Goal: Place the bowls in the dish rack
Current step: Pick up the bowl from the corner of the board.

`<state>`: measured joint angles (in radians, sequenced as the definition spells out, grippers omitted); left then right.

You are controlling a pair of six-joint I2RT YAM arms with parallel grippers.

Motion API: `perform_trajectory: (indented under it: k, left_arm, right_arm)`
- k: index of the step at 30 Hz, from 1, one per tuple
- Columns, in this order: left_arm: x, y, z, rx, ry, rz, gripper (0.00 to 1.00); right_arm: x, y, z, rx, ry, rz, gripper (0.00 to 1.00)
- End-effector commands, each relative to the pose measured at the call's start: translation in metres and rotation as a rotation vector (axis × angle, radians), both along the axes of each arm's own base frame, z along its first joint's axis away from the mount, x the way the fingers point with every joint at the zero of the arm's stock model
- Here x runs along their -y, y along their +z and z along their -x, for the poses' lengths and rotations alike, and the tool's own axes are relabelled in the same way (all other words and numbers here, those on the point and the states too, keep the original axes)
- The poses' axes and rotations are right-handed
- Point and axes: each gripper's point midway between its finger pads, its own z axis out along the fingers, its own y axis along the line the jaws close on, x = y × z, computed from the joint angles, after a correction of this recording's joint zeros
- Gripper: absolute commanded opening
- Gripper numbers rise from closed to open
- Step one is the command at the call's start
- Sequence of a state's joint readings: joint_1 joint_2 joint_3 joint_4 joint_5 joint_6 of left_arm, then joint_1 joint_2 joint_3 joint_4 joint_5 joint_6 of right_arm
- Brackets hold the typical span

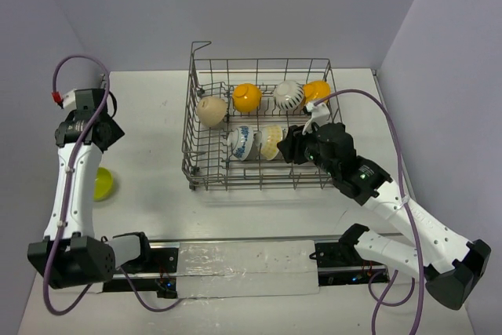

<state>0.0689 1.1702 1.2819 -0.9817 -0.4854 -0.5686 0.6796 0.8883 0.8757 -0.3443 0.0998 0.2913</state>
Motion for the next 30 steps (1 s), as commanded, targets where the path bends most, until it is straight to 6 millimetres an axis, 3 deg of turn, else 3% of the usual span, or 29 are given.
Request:
perform_trajectory:
  k: [1,3,6,13,18,25,30]
  left_arm:
    - [-0.008,-0.017,-0.013,0.024,-0.016,0.101,0.64]
    - [-0.027,-0.029,-0.004,-0.027,0.045,0.066,0.64]
    - [-0.037,-0.043,0.005,-0.058,0.079,0.069,0.64]
    - [-0.044,-0.097,0.007,-0.174,0.122,0.12,0.62]
    - [-0.045,-0.106,0.0,-0.2,0.136,0.142,0.6]
    - [-0.047,-0.147,0.002,-0.283,0.156,0.169,0.59]
    - [-0.053,-0.163,0.004,-0.317,0.176,0.176,0.6]
  right_arm:
    - [0.0,0.015,0.0,0.047,0.006,-0.049,0.51]
    - [0.001,0.014,0.003,0.049,0.009,-0.055,0.51]
    - [0.003,0.016,0.005,0.056,0.004,-0.063,0.51]
    - [0.008,0.021,0.009,0.072,-0.002,-0.078,0.52]
    - [0.007,0.019,0.009,0.07,-0.001,-0.076,0.52]
    - [0.008,0.018,0.009,0.069,-0.003,-0.074,0.52]
    - [0.008,0.018,0.01,0.071,-0.003,-0.075,0.52]
